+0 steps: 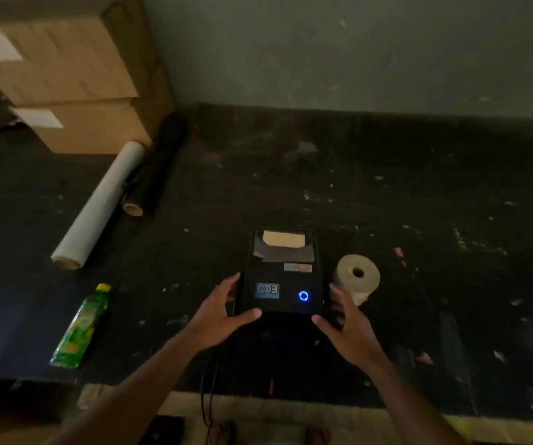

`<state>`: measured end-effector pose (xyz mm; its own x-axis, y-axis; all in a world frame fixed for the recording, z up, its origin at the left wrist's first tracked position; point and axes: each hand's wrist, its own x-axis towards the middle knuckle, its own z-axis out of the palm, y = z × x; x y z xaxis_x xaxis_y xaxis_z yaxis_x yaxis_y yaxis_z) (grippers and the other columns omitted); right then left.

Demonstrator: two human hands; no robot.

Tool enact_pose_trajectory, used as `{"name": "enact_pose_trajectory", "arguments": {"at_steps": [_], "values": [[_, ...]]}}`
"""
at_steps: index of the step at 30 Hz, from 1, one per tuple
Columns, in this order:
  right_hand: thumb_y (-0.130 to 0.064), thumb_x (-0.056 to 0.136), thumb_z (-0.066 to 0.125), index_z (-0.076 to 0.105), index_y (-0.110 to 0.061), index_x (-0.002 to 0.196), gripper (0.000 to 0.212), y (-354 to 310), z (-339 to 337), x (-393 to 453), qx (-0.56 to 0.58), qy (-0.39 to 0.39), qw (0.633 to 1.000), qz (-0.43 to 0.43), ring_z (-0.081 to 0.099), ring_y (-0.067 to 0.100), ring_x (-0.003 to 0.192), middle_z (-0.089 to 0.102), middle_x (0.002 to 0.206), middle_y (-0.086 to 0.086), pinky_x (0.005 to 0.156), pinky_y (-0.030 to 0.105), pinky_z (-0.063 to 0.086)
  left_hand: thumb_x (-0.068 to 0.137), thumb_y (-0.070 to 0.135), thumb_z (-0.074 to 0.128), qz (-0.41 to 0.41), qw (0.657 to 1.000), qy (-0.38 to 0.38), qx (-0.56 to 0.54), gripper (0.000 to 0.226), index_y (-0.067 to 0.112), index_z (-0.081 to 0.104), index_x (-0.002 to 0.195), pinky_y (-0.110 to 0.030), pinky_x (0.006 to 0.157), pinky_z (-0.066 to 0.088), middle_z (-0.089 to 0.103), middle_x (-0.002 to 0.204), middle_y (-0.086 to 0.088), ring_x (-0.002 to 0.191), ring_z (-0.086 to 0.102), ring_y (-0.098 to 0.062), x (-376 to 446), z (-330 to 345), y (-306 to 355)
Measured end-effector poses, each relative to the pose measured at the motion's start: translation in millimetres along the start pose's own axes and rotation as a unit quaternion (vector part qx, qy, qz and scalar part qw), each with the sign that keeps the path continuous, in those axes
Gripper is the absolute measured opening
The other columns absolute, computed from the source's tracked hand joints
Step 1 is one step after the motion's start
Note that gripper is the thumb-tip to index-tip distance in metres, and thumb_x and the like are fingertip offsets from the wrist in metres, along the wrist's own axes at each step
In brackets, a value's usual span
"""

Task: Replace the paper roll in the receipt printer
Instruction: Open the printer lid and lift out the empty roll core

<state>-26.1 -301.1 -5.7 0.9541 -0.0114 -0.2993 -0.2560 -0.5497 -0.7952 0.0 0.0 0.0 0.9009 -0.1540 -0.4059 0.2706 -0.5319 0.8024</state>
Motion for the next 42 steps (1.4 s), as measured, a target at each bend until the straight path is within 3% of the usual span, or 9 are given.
{"name": "enact_pose_trajectory", "arguments": {"at_steps": [4,7,11,17,20,24,29,35,42], "values": [[-0.037,0.087,0.078,0.025,-0.038,0.159,0.089,0.6,19.7,0.7,0.034,-0.040,0.997,0.052,0.048,0.002,0.129,0.050,0.156,-0.006,0.103,0.026,0.044,0.078,0.050,0.086,-0.016,1.000,0.018,-0.001,0.105,0.035,0.024,0.162,-0.047,0.116,0.045,0.054,0.154,0.008,0.137,0.053,-0.011,-2.6,20.4,-11.2],[-0.032,0.088,0.077,0.031,-0.036,0.157,0.083,1.4,27.3,6.0,0.047,0.002,0.997,0.067,0.053,0.008,0.132,0.052,0.154,-0.003,0.103,0.027,0.046,0.086,0.035,0.082,-0.025,0.998,0.056,-0.007,0.092,0.037,0.028,0.161,-0.043,0.113,0.047,0.058,0.149,0.009,0.133,0.056,-0.008,2.4,24.9,-12.6],[-0.031,0.089,0.077,0.035,-0.034,0.156,0.079,-0.4,29.3,1.3,0.036,0.030,0.997,0.060,0.057,0.014,0.134,0.056,0.151,-0.002,0.105,0.044,0.054,0.088,0.030,0.082,-0.027,0.997,0.079,-0.005,0.086,0.033,0.034,0.159,-0.037,0.112,0.047,0.062,0.145,0.008,0.133,0.058,-0.010,1.9,27.1,-11.2],[-0.036,0.090,0.074,0.040,-0.030,0.155,0.073,-3.8,30.2,-4.4,0.020,0.049,0.998,0.041,0.053,0.018,0.139,0.052,0.154,-0.001,0.106,0.051,0.053,0.089,0.034,0.080,-0.007,0.997,0.078,0.011,0.081,0.029,0.038,0.157,-0.040,0.113,0.045,0.058,0.149,0.002,0.134,0.054,-0.011,0.1,22.4,-10.8],[-0.039,0.089,0.075,0.039,-0.027,0.156,0.076,-9.0,29.9,-5.8,0.017,0.055,0.998,0.030,0.051,0.017,0.140,0.052,0.155,-0.001,0.113,0.049,0.046,0.090,0.038,0.078,0.004,0.997,0.077,0.004,0.082,0.033,0.033,0.159,-0.040,0.112,0.046,0.054,0.151,0.001,0.136,0.053,-0.014,-0.1,21.3,-9.1],[-0.039,0.086,0.079,0.035,-0.028,0.158,0.085,-24.9,16.8,1.6,0.032,0.082,0.996,-0.005,0.054,0.012,0.136,0.055,0.151,-0.006,0.112,0.044,0.047,0.087,0.045,0.079,0.050,0.993,0.107,-0.030,0.082,0.042,0.034,0.156,-0.027,0.105,0.046,0.057,0.148,0.012,0.131,0.055,-0.001,4.4,11.1,4.9],[-0.031,0.087,0.079,0.035,-0.032,0.155,0.081,-58.5,-12.9,36.1,0.082,0.121,0.989,-0.024,0.058,-0.005,0.110,0.057,0.129,-0.017,0.087,0.015,0.043,0.079,0.054,0.080,0.104,0.982,0.135,-0.077,0.079,0.045,0.043,0.148,-0.033,0.105,0.052,0.067,0.135,0.014,0.123,0.063,0.003,29.8,-17.0,37.4],[-0.025,0.089,0.078,0.040,-0.026,0.153,0.074,-89.8,-35.6,84.5,0.096,0.157,0.982,-0.048,0.063,0.008,0.117,0.066,0.130,-0.006,0.099,0.029,0.052,0.076,0.052,0.085,0.101,0.977,0.161,-0.095,0.083,0.043,0.044,0.148,-0.025,0.098,0.053,0.067,0.122,0.020,0.114,0.064,0.006,74.8,-40.2,70.7],[-0.029,0.088,0.078,0.043,-0.034,0.148,0.069,-98.3,-41.9,127.0,0.110,0.149,0.981,-0.054,0.065,0.000,0.106,0.062,0.138,-0.014,0.078,0.016,0.049,0.086,0.030,0.085,0.108,0.973,0.155,-0.130,0.077,0.029,0.046,0.152,-0.006,0.079,0.053,0.063,0.129,0.020,0.113,0.067,0.001,107.8,-50.0,95.1]]}}
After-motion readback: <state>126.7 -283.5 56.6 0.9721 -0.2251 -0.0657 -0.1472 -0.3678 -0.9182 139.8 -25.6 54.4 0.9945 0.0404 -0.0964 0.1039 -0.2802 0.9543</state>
